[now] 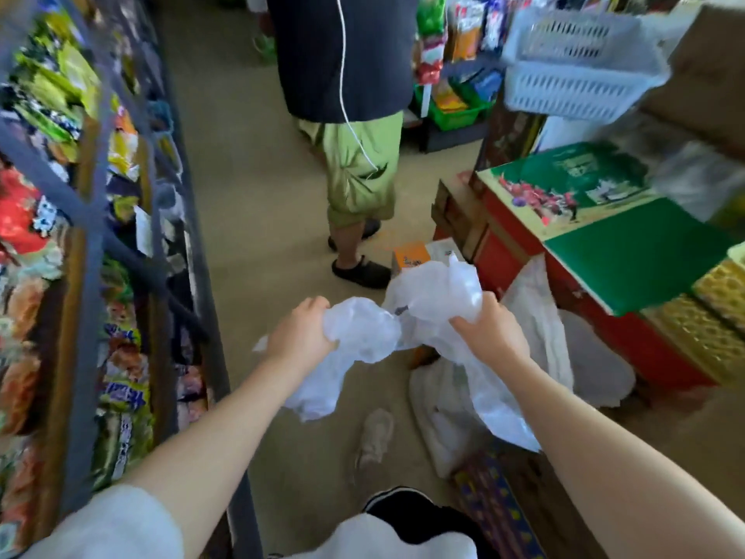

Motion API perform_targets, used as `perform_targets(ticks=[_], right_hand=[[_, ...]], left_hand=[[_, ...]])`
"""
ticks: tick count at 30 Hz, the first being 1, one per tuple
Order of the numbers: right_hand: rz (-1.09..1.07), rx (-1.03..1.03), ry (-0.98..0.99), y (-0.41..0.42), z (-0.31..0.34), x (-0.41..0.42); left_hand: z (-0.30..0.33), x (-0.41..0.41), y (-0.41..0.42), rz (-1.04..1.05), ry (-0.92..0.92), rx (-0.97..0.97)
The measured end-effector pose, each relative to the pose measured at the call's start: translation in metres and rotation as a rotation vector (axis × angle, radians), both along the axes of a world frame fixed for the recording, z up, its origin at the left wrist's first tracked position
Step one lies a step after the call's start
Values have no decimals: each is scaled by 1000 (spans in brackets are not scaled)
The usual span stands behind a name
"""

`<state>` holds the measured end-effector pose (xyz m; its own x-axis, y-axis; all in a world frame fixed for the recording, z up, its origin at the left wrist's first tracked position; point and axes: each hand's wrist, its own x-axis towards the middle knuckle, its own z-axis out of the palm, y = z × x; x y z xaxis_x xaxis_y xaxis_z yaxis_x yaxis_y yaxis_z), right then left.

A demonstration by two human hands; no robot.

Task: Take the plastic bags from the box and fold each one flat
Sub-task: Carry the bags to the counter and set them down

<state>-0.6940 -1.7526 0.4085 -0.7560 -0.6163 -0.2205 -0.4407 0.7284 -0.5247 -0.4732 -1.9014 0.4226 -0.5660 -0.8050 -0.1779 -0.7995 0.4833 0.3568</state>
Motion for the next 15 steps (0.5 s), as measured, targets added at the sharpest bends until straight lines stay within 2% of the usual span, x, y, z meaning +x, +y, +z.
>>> perform_targets(ticks=[4, 7, 15], right_hand=[[-79, -19, -3, -56, -3, -65], [-153, 6, -15, -85, 3, -111], [-456, -80, 48, -114, 31, -209]], left_hand=[[-8, -71, -70, -76, 26, 23], [2, -132, -113, -149, -35, 20], [32, -293, -188, -384, 19, -20]])
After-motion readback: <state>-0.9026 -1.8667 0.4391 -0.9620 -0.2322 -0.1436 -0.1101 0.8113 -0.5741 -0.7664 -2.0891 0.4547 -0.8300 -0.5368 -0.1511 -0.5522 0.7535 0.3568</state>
